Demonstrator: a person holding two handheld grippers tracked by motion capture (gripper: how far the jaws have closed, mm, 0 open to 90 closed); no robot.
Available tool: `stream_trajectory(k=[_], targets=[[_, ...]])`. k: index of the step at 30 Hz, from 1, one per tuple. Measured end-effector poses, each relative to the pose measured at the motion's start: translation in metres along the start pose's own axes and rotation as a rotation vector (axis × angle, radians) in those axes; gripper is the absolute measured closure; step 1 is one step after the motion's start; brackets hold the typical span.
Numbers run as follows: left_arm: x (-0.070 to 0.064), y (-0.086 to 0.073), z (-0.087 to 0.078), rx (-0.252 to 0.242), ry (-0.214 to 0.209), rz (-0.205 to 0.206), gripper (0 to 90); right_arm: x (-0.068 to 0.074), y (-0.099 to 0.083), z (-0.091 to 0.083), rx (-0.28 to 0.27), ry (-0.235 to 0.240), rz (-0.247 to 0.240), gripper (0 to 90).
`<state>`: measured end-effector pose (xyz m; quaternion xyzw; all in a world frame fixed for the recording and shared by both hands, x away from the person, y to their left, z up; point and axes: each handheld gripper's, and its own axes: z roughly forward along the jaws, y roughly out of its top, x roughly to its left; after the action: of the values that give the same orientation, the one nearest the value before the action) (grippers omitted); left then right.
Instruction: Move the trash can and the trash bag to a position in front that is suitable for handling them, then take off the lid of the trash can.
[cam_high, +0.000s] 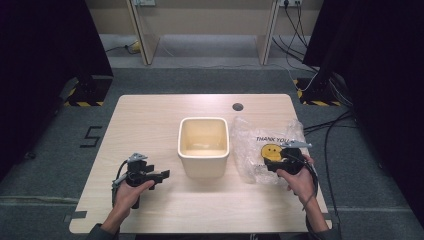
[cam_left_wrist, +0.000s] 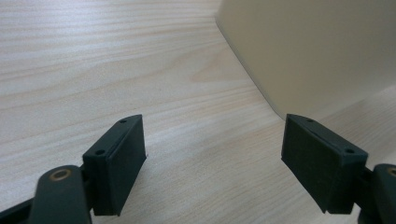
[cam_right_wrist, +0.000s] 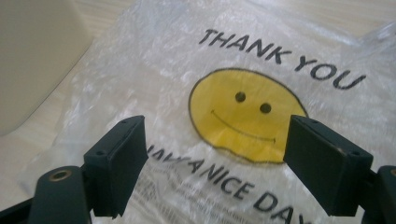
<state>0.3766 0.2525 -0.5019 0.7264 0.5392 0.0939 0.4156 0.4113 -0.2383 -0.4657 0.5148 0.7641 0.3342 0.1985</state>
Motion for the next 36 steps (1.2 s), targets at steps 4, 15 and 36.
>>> stream_trajectory(k=[4, 15, 36], targets=[[0.0, 0.0, 0.001, 0.001, 0.0, -0.004, 21.4, 0.001, -0.009, -0.005, 0.012, 0.017, 0.0, 20.9], [0.004, 0.001, 0.005, 0.013, -0.002, -0.023, 21.3, 0.017, -0.042, -0.014, 0.058, 0.083, -0.031, 18.6], [0.002, 0.005, -0.001, -0.012, -0.029, -0.049, 21.2, 0.027, -0.059, -0.021, 0.07, 0.108, -0.06, 18.0]])
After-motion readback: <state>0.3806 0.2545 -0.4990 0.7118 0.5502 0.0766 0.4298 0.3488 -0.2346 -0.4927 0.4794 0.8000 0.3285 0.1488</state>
